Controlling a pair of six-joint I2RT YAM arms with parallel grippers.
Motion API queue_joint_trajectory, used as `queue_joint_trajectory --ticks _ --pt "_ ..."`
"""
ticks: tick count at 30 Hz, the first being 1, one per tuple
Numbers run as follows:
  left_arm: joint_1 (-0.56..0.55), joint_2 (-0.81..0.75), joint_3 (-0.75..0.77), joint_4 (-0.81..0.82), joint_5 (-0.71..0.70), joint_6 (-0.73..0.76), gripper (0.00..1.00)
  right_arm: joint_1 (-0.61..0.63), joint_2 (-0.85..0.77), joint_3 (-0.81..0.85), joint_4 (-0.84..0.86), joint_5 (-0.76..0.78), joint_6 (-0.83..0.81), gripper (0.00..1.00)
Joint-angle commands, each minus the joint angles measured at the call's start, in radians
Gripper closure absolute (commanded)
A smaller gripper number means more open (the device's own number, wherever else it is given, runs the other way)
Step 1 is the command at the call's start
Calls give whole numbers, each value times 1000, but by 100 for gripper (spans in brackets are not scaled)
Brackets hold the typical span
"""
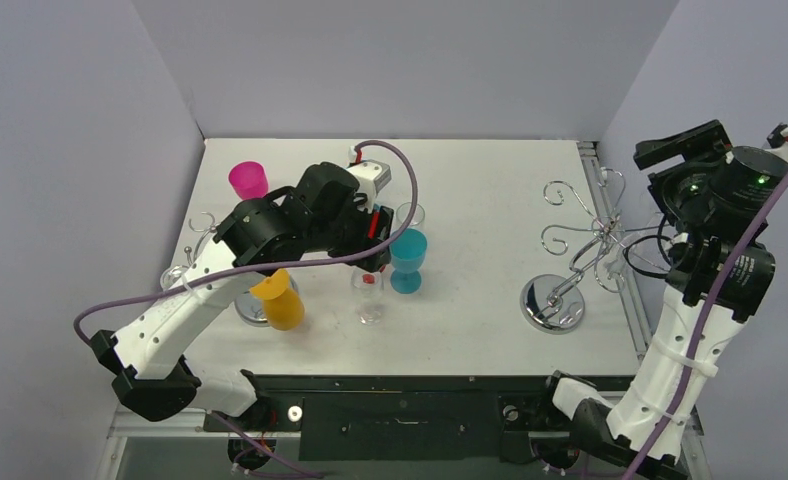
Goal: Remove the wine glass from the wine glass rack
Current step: Place the wine glass at the center of the board, then pick up the wine glass from the wine rack.
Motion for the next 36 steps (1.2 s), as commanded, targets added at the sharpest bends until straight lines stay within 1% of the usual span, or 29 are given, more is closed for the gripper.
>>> queue_joint_trajectory --ticks 1,4,7,9,10,11,12,13,14,19,27,36 --pt "-3 -29 37 67 92 13 40 -118 2 37 -41 -54 -13 29" --pt "-1 -34 38 74 126 13 40 -218 -7 49 -86 -15 -26 29" --pt "0 -31 58 72 156 11 40 -298 -16 30 -100 -38 -31 29" --pt "1 -26 73 63 171 8 40 -373 -15 9 -104 -86 -34 29" --pt "1 -20 78 59 181 8 40 -430 -12 -16 -98 -144 -31 30" --pt "1 -18 86 53 184 8 40 -458 -13 -32 -82 -222 -27 30" --pt "1 -11 91 49 188 9 40 -512 -14 -71 -71 -259 -16 30" --pt "1 -4 102 40 188 10 40 -537 -15 -93 -45 -329 -10 31" --pt "1 -1 112 35 190 12 40 -569 -15 -130 -32 -359 5 31" --pt "-2 25 141 19 195 11 40 -613 1 -211 56 -488 75 38" --pt "-3 40 143 28 199 5 40 -632 29 -261 152 -596 177 43" --pt "-3 63 180 23 214 13 40 -640 30 -268 124 -574 183 43"
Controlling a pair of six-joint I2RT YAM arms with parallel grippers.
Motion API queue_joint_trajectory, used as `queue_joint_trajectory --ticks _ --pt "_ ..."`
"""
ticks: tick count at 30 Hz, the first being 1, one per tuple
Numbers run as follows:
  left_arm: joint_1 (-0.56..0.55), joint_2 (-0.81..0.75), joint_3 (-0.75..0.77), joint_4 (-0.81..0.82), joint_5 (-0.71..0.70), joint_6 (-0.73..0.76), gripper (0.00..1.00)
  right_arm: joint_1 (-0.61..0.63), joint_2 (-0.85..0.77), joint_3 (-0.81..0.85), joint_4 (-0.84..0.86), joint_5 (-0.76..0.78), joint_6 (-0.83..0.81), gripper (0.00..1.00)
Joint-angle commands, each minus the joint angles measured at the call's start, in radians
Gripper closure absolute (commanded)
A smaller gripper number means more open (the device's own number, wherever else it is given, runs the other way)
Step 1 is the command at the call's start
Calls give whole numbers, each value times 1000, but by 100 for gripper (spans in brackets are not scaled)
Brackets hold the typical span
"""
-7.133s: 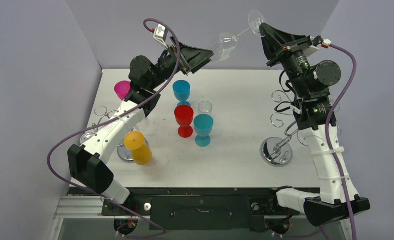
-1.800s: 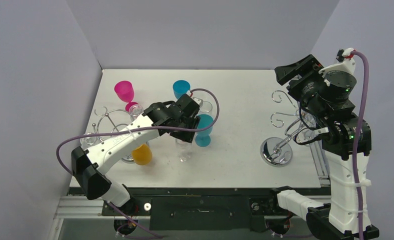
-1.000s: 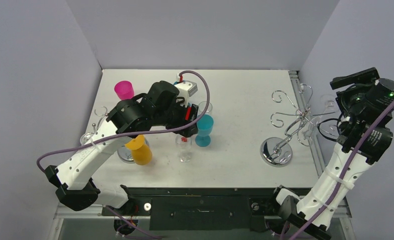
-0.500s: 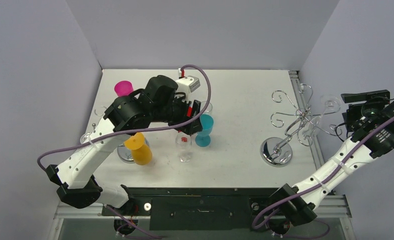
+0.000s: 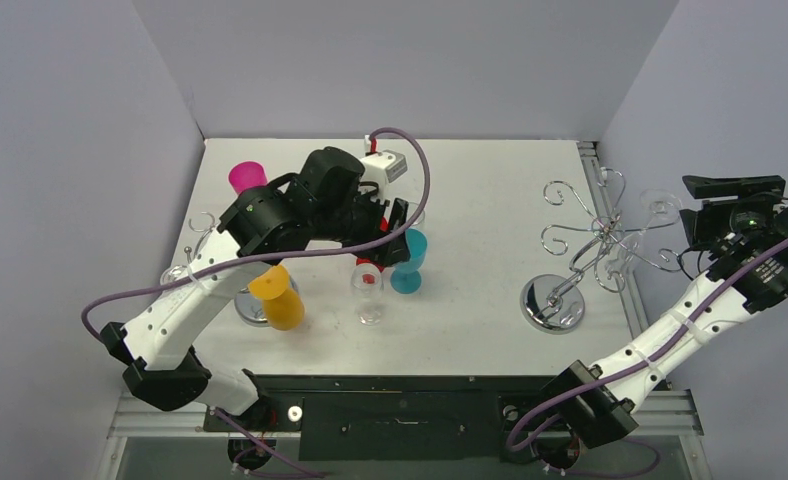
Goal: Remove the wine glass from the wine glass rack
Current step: Pick up the wine glass from the wine rack.
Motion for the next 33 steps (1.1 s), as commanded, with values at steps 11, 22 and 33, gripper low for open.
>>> queue_joint_trajectory --ticks 11,22,33 --pt "-2 24 82 13 45 4 40 -5 -24 -31 -16 31 20 41" --pt "-3 31 98 22 57 0 40 9 -37 -55 -14 32 58 41" --pt "-2 17 85 39 61 -7 39 29 -63 -81 27 49 126 41"
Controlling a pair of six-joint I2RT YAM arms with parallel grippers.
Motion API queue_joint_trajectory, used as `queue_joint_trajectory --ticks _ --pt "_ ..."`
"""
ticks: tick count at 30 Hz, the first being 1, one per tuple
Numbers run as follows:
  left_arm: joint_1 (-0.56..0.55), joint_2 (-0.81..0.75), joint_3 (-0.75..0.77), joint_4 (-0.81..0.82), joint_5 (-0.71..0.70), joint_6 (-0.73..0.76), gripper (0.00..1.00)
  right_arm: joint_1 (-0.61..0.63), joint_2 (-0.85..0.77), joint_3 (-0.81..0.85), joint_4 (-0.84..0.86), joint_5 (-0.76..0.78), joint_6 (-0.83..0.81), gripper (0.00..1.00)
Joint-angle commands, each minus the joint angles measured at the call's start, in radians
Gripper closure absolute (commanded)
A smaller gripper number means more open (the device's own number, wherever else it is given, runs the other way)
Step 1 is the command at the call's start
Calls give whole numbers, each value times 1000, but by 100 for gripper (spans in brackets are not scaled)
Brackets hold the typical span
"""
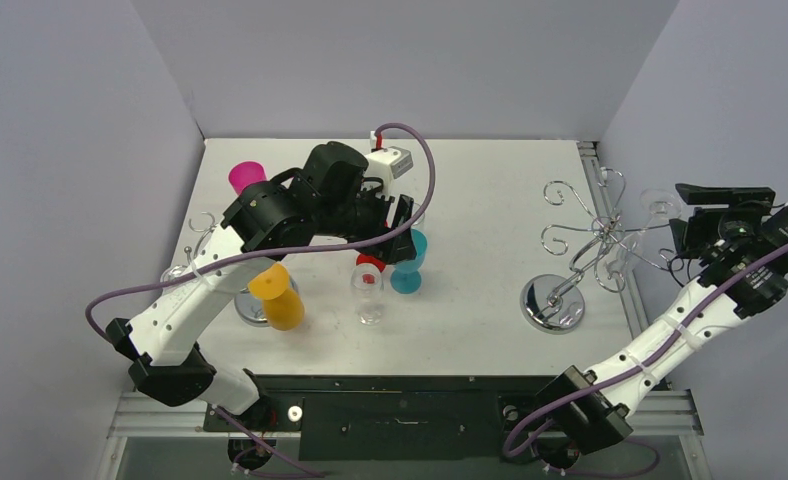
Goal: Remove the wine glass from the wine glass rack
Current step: Pick up the wine glass from the wine rack.
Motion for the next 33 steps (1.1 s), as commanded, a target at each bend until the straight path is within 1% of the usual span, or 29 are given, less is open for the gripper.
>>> queue_joint_trajectory --ticks 1,9,16,18,22,26,31,33 --pt "-2 -21 31 43 16 -6 39 25 -28 -13 44 31 59 41" --pt "-3 -24 33 44 13 -8 39 115 -28 -59 98 112 104 41" --pt "-2 -20 36 45 13 -8 39 132 -34 -51 96 177 114 44" --pt "-2 -17 41 43 14 -8 39 132 -33 -31 75 205 102 47" --pt "-2 -9 48 42 15 -9 39 133 -36 -13 53 255 87 58" --pt "-3 -7 51 44 16 -11 39 134 -36 -15 56 279 91 63" --pt "-2 -8 53 48 17 -11 39 143 -27 -19 60 288 91 67" --pt "-2 -7 54 48 16 -11 39 145 -26 -25 67 288 95 71"
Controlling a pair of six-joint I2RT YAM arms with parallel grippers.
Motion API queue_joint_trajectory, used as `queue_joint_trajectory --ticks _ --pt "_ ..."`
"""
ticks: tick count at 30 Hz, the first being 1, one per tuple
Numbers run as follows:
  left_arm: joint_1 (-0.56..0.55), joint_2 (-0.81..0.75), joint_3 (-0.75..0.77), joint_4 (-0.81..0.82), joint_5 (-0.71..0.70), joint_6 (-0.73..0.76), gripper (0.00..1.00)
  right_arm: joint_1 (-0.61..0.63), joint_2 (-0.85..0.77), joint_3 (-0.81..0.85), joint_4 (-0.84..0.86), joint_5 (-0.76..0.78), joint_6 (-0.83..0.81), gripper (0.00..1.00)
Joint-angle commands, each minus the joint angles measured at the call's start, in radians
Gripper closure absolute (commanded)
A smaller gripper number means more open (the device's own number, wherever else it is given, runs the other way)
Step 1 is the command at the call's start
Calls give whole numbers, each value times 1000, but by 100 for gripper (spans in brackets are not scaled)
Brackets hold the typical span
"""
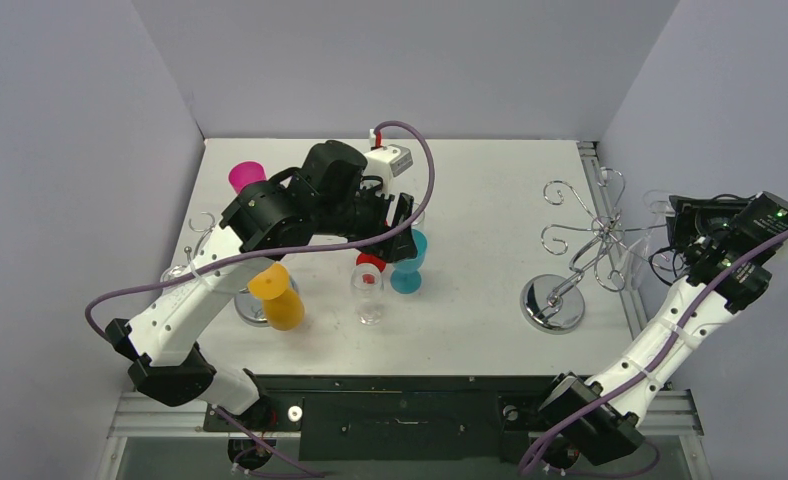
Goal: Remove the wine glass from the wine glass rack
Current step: Pick up the wine glass from the wine rack.
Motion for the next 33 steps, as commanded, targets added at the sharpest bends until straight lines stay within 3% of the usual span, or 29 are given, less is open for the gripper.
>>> queue_joint_trajectory --ticks 1,11,16,21,29,32,33 --pt "-2 -8 46 41 14 -7 39 11 -4 22 40 34 -2 73" --pt "-1 -20 34 47 14 -8 39 20 4 12 50 18 -2 82" --pt "-1 -23 32 51 16 -10 39 19 11 8 49 3 -8 92" --pt "-1 -30 26 56 17 -14 39 17 30 19 32 -28 -30 92" --pt "-1 -33 18 66 24 -18 39 11 52 27 4 -44 -68 82" --pt "-1 -31 22 65 25 -18 39 8 52 27 5 -47 -69 88" --pt "-1 -30 23 66 25 -18 39 5 51 28 6 -49 -68 96"
